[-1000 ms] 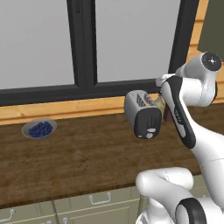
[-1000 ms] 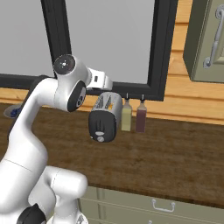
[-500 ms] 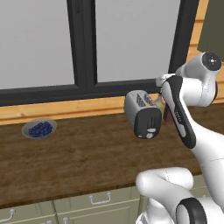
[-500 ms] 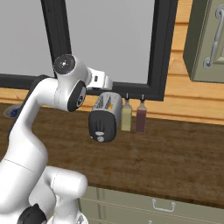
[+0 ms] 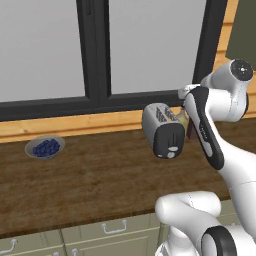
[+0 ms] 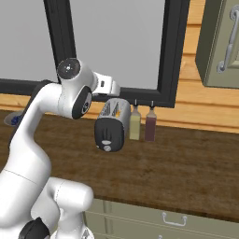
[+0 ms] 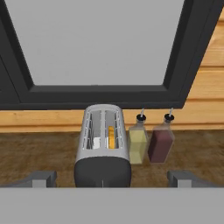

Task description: Start the toaster. Once the lever pops up, take the bread to the plate on the dining counter.

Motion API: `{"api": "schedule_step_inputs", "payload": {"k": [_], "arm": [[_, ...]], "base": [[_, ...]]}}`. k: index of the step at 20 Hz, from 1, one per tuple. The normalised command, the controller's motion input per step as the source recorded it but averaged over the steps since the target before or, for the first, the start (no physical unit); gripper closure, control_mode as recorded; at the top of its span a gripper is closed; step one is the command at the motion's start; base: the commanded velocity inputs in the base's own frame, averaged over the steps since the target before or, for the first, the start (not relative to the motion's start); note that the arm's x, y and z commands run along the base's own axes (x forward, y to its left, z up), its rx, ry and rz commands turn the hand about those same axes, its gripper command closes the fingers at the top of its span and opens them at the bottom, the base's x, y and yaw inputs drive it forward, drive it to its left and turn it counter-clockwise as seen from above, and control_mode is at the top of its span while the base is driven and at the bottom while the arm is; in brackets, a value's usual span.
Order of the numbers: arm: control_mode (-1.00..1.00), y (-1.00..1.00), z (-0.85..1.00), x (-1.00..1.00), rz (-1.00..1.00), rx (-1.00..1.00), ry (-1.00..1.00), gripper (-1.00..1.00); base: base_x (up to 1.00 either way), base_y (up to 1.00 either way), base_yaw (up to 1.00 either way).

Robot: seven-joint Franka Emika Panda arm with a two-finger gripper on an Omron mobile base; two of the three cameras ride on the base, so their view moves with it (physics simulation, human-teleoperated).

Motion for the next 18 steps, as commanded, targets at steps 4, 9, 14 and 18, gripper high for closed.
{"api": "schedule_step_inputs", "payload": {"k": [4,9,14,18], "arm": [[-1.0,0.0,0.0,0.0,0.0,0.0,0.0,-1.0],[-1.0,0.0,0.0,0.0,0.0,0.0,0.0,-1.0],[-1.0,0.0,0.0,0.0,0.0,0.0,0.0,-1.0],[-1.0,0.0,0.0,0.0,0.0,0.0,0.0,-1.0]], "base": [[0.0,0.0,0.0],[0.0,0.0,0.0],[0.0,0.0,0.0],[0.0,0.0,0.0]]}}
